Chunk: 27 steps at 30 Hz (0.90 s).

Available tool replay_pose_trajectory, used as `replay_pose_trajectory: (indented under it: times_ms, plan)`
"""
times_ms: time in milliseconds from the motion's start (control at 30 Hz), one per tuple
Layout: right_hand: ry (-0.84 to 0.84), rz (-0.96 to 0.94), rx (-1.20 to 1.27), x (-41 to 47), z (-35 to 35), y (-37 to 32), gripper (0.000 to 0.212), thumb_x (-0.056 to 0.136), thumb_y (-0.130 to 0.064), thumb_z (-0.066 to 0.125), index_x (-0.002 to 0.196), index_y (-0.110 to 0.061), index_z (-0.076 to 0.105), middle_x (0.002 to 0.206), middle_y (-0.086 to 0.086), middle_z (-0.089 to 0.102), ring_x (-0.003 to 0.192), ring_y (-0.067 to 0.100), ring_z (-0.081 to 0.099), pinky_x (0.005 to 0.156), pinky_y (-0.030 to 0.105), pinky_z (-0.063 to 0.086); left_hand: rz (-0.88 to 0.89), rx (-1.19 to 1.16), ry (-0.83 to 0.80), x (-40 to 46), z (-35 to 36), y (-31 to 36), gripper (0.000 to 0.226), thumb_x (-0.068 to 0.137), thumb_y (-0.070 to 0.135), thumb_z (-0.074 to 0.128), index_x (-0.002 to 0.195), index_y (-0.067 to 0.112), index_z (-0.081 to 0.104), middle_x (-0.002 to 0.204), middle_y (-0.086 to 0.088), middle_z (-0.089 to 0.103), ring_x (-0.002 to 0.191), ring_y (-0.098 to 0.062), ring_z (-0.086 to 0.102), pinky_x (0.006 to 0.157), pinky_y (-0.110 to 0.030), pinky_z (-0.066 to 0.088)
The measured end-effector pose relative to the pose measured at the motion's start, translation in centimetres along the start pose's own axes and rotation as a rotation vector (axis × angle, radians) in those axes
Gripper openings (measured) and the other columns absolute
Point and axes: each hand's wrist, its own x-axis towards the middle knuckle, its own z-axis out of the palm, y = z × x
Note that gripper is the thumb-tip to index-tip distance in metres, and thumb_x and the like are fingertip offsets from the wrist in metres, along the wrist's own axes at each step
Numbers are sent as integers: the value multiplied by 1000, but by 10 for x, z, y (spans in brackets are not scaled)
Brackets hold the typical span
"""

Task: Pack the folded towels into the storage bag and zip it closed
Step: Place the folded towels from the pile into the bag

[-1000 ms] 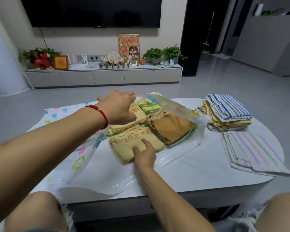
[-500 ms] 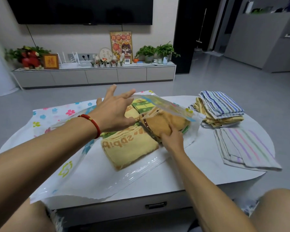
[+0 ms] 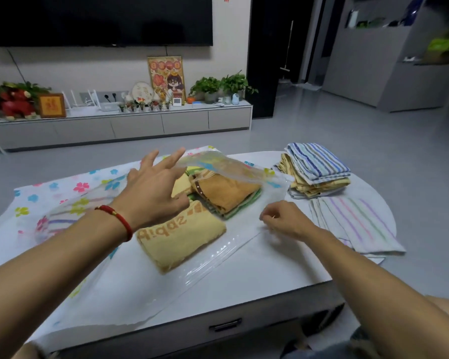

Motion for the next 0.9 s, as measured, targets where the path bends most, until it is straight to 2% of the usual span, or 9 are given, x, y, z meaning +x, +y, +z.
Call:
replay_pose_trajectory:
  times_ms: [67,133,267,367,533,633,767,833,900]
  plan:
    - [-36,38,-201,-14,-32,27,19,86,-21,60,87,-17,79,87,-3,79,79,15,70,76,35,56,-6,10,9,0,7,3,63,82,45,63,141,27,48,165,9,8,148,-37,7,109,-65,30]
    - [7,119,-371,-25,-62,55,22,88,-19,57,93,-16,78,99,2,79,90,24,69,86,40,57,-8,14,12,1,13,7,64,82,46,63,142,30,47,165,9,7,148,-36,7,108,-67,30]
    - [184,386,-444,-41,-94,126,36,102,-18,46,133,-18,64,138,15,63,125,34,57,105,41,46,-29,24,-10,7,17,12,67,81,46,64,144,33,43,166,8,6,148,-36,6,108,-69,29]
    - [94,665,-425,-42,-88,154,46,106,-26,36,151,-15,37,152,27,40,138,45,41,115,49,37,-40,30,-22,11,18,15,69,81,46,65,145,33,42,166,7,6,148,-36,5,108,-69,29]
    - [174,739,-101,-32,-104,163,80,88,-27,76,154,-20,31,149,22,46,134,43,47,108,45,44,-38,52,-28,12,17,16,69,82,46,65,146,37,41,165,7,8,148,-37,6,109,-69,27]
    - [123,742,106,-37,-109,164,91,77,-18,89,150,-27,35,147,16,47,124,39,51,93,43,48,-51,64,-35,11,15,16,68,82,46,64,146,41,40,165,5,10,148,-36,7,109,-69,27]
    - [83,679,476,-44,-108,146,66,77,-1,85,127,-34,57,124,14,60,103,40,66,84,50,62,-93,98,-40,-2,11,12,67,84,46,61,146,40,39,165,2,13,147,-37,10,108,-68,31]
    - [6,626,694,-52,-111,123,57,81,3,80,125,-30,64,112,21,73,90,37,75,70,43,64,-149,96,-44,-17,9,5,66,84,46,60,146,39,40,165,-1,16,146,-38,13,107,-67,33]
    - [-115,548,818,-63,-114,91,50,82,2,76,123,-25,69,107,22,78,85,34,78,68,39,64,-194,99,-51,-33,8,-6,66,83,45,59,146,38,41,164,-2,17,146,-39,17,108,-66,33]
